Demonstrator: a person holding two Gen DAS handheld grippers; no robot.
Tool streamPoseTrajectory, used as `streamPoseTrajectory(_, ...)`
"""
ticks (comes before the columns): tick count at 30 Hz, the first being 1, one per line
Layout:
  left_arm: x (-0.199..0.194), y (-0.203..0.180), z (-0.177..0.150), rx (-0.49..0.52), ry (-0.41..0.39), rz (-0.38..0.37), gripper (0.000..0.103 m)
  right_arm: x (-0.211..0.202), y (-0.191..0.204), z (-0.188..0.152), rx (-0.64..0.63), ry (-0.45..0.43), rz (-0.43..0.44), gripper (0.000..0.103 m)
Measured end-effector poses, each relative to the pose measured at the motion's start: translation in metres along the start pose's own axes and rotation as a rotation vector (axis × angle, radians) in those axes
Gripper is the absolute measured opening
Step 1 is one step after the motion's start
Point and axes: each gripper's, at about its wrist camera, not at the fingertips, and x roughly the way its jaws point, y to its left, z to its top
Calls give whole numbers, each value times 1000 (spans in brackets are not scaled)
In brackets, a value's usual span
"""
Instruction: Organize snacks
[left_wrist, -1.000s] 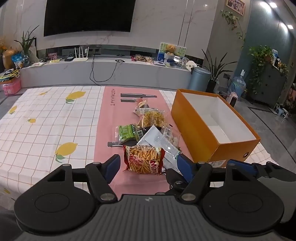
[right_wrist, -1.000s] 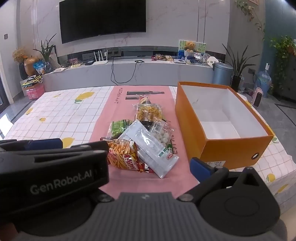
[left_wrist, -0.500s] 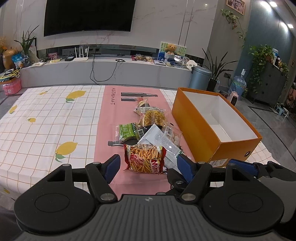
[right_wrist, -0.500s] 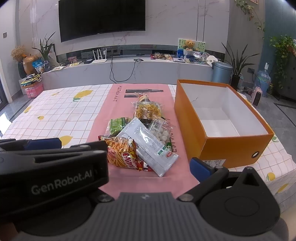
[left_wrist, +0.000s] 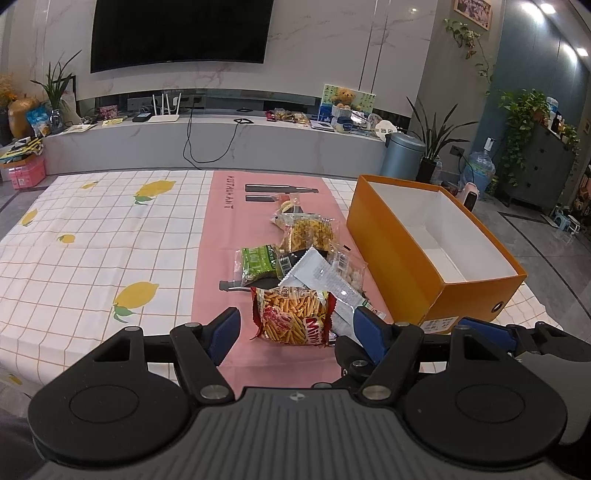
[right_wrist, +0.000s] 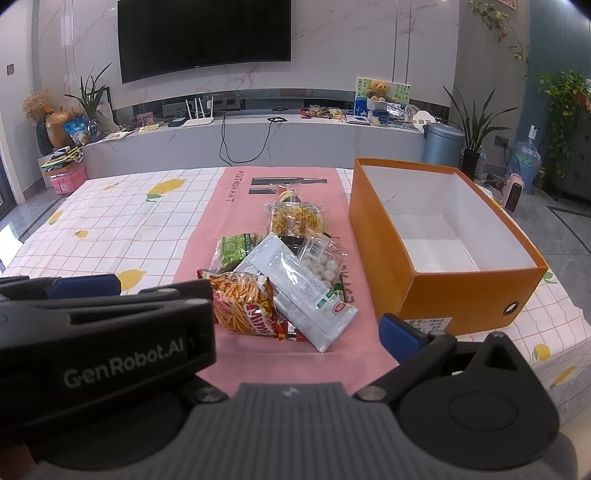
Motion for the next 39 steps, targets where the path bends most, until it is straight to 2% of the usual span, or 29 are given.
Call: streamPoseTrajectory(39,0,1,-1,22,-2,35,82,3,0,-1,11,3,33,99)
